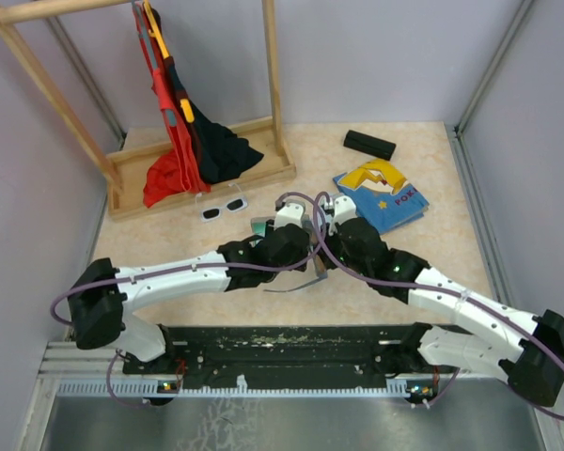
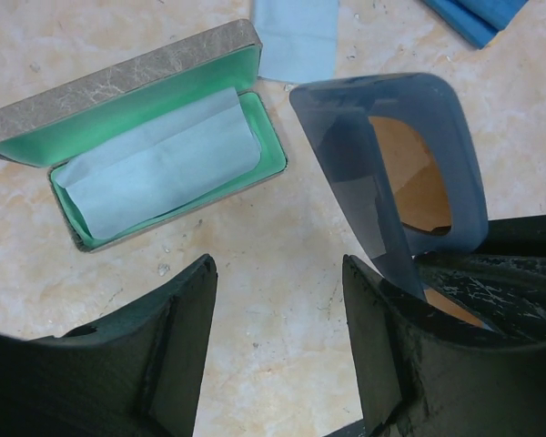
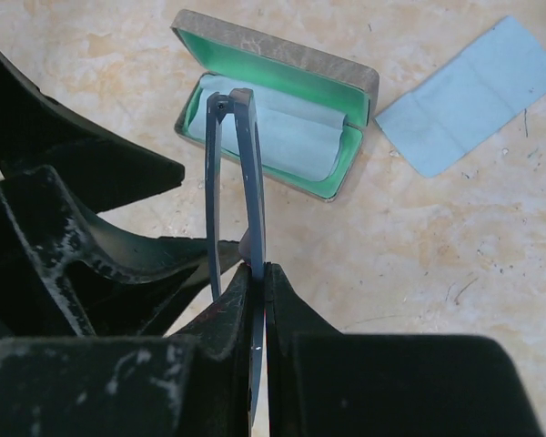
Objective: Organize the sunglasses
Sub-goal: Fold the sunglasses.
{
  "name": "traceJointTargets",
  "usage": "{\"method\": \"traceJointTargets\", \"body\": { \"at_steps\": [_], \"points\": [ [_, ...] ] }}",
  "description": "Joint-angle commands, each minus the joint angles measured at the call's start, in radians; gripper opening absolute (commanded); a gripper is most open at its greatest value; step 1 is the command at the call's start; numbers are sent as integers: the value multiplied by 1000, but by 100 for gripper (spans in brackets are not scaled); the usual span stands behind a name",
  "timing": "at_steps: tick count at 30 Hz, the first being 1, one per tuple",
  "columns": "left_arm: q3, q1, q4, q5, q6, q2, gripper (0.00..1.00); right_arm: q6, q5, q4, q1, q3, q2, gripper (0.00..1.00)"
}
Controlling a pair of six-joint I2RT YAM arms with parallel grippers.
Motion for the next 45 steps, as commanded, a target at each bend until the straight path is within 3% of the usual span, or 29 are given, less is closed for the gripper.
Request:
{"method": "traceJointTargets", "body": {
  "at_steps": [1,5,8,12,17,20,22,26,28,34,45],
  "points": [
    [63,-20,31,-18,-19,40,64,55,-56,65,7,3,-35,0],
    [63,-22,33,-26,-16,41,64,65,-44,56,9,-7,-54,0],
    [46,-22,5,-59,-23,-7,65,87,52,-1,7,-6,-80,0],
    [-13,-22,-5,-86,45,-163,66,145,265,-80,2,-11,-117,0],
    [-113,-22,43,-7,201,-401,65,244,386,-108,-40,2,-122,0],
    [-224,-22,108,81,268,-523,57,293,410,-109,-68,37,-117,0],
    [-262,-22,115,135,278,-549,43,318,405,-116,-85,70,-113,0],
    [-301,-22,137,223,276,-518,11,317,385,-114,-90,113,-112,0],
    [-310,-21,168,238,264,-488,1,299,362,-112,-90,121,-109,0],
    [-284,-20,248,176,244,-373,1,223,237,-64,-90,82,-132,0],
    [-54,-14,193,100,328,-143,1,105,3,15,-90,9,-195,0]
  ]
}}
